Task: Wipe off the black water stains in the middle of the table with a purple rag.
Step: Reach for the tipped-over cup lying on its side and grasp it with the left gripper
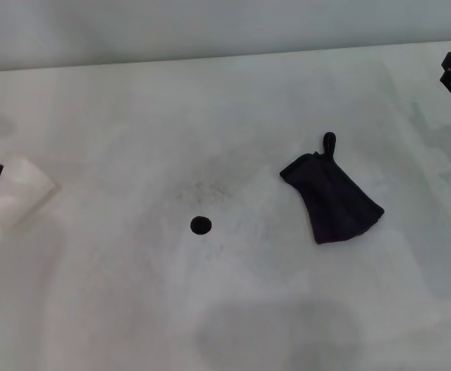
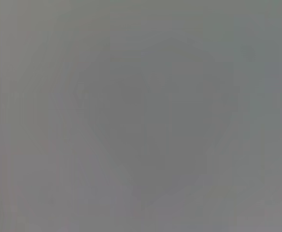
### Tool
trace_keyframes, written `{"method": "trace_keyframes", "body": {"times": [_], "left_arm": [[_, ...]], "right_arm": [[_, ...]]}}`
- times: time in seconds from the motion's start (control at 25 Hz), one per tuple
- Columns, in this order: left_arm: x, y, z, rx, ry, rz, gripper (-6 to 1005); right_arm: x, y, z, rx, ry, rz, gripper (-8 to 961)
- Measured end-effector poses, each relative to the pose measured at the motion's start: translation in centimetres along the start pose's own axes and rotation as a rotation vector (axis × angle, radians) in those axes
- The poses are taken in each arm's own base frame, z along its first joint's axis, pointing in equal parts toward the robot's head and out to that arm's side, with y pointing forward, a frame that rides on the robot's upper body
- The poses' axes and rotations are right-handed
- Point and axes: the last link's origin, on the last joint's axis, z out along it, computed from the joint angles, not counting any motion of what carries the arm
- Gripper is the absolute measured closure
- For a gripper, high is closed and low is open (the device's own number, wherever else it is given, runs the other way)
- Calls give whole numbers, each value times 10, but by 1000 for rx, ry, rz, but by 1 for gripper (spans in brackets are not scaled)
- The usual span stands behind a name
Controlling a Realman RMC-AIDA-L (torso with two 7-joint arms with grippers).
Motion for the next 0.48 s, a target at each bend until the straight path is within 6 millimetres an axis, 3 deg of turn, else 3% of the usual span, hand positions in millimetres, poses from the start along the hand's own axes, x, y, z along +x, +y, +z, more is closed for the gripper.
{"method": "trace_keyframes", "body": {"times": [0.48], "left_arm": [[-10,-4,25,162,-28,40,112]], "right_arm": [[-2,2,3,-5,-5,1,85]]}}
